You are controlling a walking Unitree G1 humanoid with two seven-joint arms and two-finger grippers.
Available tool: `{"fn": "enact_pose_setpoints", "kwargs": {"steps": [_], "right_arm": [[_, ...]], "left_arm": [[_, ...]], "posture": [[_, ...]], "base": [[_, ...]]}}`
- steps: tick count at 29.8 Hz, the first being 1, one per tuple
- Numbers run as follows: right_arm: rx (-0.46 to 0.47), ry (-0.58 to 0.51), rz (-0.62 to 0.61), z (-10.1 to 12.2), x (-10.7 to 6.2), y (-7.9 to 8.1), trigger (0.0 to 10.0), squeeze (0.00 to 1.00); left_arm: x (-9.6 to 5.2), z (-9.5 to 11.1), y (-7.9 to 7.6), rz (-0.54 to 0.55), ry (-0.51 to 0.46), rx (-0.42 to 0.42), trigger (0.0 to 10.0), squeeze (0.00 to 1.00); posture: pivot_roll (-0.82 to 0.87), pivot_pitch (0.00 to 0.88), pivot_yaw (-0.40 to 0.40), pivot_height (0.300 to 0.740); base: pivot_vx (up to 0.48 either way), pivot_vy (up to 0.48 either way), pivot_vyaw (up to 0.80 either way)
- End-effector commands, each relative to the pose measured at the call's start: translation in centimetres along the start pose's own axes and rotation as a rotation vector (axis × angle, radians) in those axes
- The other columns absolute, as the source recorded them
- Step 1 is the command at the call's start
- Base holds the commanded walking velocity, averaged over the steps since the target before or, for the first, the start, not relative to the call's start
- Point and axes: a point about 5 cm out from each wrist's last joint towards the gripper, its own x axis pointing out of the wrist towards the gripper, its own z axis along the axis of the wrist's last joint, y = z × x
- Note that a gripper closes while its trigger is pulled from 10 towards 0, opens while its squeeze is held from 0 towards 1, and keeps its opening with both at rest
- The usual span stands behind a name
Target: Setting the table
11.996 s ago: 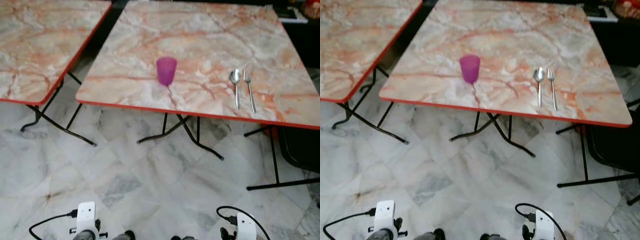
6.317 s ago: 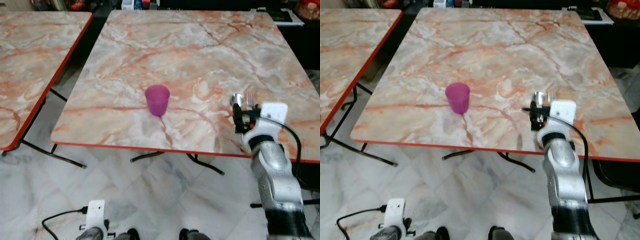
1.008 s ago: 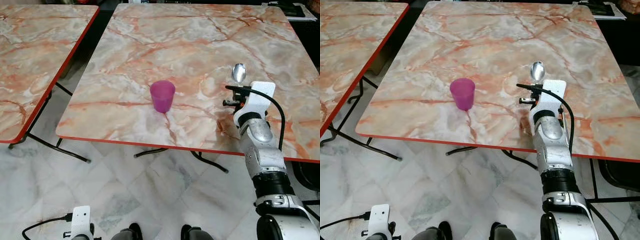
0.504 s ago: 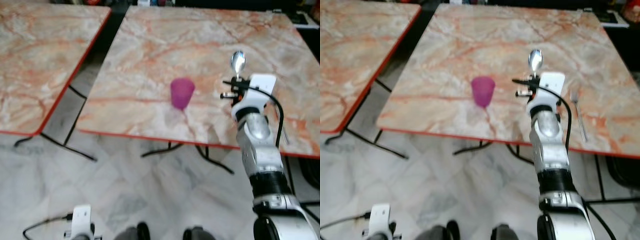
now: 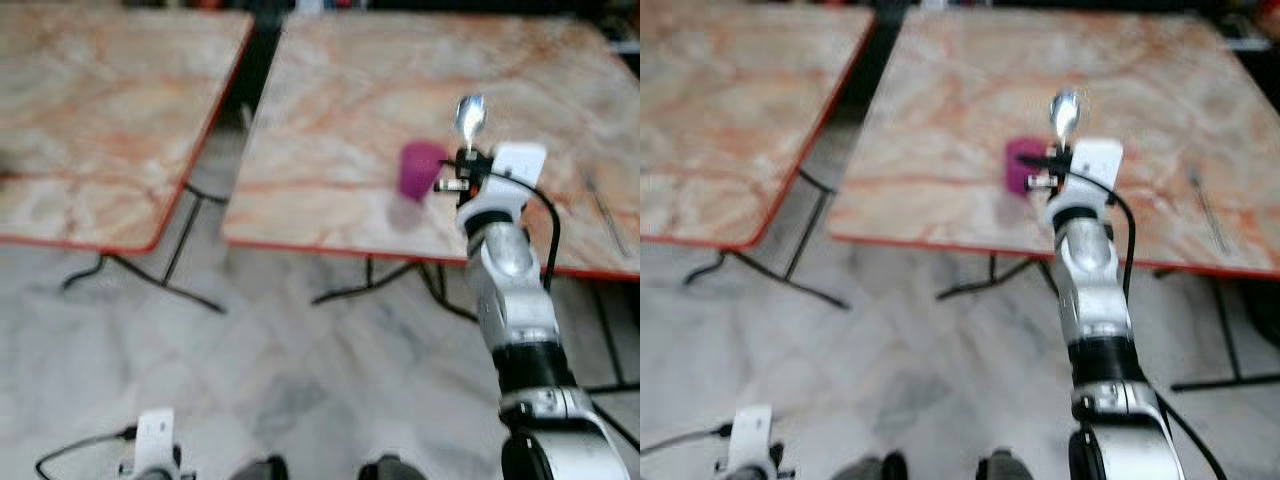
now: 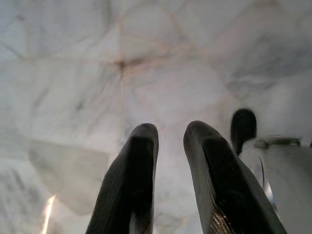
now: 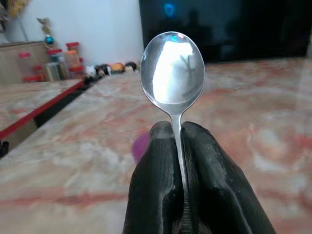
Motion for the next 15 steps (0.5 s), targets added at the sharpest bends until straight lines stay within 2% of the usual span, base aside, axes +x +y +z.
{"fn": "enact_pose_setpoints", "kwargs": {"steps": [1, 15], "right_arm": [[0.004, -0.020, -0.010, 0.43, 0.01, -0.20, 10.0, 0.00], [0.008, -0.011, -0.007, 0.29, -0.01, 0.06, 10.0, 0.00]], "left_arm": [[-0.15, -0.62, 0.06, 0.003, 0.024, -0.010, 10.0, 0.00], [-0.12, -0.50, -0.30, 0.003, 0.022, -0.010, 10.0, 0.00]], "posture": [[-0.07, 0.195, 0.017, 0.740], [-0.06, 0.223, 0.015, 0.740]], "base": [[0.000, 0.390, 0.00], [0.000, 0.474, 0.00]]}}
